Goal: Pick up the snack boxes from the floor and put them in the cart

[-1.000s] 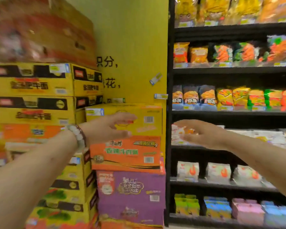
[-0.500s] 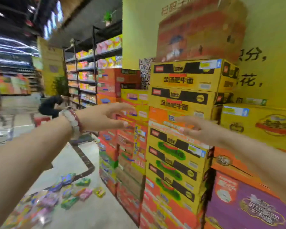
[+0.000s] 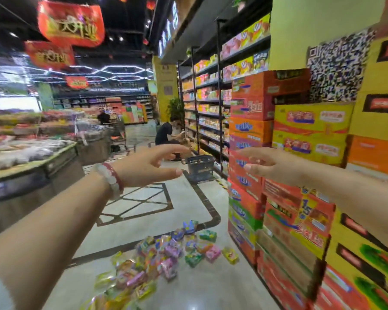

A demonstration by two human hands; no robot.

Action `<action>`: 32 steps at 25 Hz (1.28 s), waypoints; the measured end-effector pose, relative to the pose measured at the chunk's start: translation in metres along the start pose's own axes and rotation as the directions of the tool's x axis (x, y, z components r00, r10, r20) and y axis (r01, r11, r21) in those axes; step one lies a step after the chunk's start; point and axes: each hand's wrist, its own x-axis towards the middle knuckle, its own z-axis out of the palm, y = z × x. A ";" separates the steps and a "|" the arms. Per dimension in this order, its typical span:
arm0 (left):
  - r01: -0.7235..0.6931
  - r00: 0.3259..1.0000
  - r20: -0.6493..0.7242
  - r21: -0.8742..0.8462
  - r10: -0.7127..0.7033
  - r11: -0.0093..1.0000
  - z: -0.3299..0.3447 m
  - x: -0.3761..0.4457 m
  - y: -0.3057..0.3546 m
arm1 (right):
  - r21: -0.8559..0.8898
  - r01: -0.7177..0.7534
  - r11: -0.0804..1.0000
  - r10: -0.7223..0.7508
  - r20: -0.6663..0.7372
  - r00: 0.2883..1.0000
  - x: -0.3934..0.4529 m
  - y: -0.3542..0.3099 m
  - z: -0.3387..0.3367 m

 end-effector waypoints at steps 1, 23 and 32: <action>0.021 1.000 -0.012 0.012 -0.021 1.000 0.002 0.008 -0.015 | 0.012 0.011 1.000 -0.011 0.024 1.000 0.022 0.003 0.006; 0.462 0.878 -0.020 -0.223 -0.478 0.858 0.107 0.217 -0.426 | 0.318 -0.007 0.948 -0.133 0.416 0.900 0.492 0.123 0.294; 0.622 0.778 0.106 -0.276 -0.620 0.733 0.195 0.285 -0.643 | 0.342 -0.259 0.904 0.002 0.600 0.800 0.649 0.182 0.490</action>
